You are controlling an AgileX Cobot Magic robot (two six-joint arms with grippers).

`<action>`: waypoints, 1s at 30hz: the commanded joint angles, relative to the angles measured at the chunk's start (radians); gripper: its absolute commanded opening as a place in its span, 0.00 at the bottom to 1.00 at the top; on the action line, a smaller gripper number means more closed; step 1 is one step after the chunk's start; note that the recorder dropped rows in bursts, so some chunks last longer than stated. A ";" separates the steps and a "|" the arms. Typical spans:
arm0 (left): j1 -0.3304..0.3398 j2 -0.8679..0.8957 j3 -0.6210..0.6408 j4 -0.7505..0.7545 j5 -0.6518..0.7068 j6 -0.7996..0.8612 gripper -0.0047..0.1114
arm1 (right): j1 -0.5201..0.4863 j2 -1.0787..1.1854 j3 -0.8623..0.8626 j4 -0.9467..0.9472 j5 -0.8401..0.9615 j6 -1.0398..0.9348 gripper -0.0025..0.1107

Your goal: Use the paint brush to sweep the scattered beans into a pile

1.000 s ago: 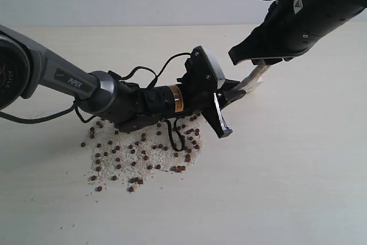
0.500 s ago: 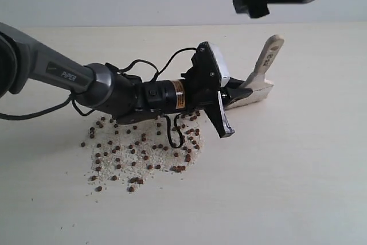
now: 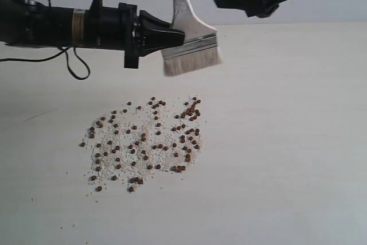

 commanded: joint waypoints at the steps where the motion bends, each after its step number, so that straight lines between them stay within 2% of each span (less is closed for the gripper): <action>1: 0.048 -0.013 -0.004 0.147 -0.029 -0.113 0.04 | 0.001 0.093 0.007 0.342 -0.015 -0.363 0.65; 4: 0.060 -0.013 -0.004 0.259 -0.029 -0.137 0.04 | 0.001 0.155 0.007 0.494 -0.017 -0.556 0.65; 9: 0.060 -0.019 -0.004 0.268 -0.029 -0.146 0.04 | -0.024 0.249 0.007 0.681 0.016 -0.765 0.64; 15: 0.060 -0.042 -0.004 0.278 -0.029 -0.141 0.04 | -0.159 0.323 0.007 0.974 0.325 -1.046 0.61; 19: 0.060 -0.050 -0.004 0.278 -0.029 -0.141 0.04 | -0.220 0.373 0.007 1.021 0.382 -1.073 0.61; 30: 0.053 -0.048 -0.002 0.278 -0.029 -0.161 0.04 | -0.218 0.451 -0.016 1.036 0.424 -1.066 0.61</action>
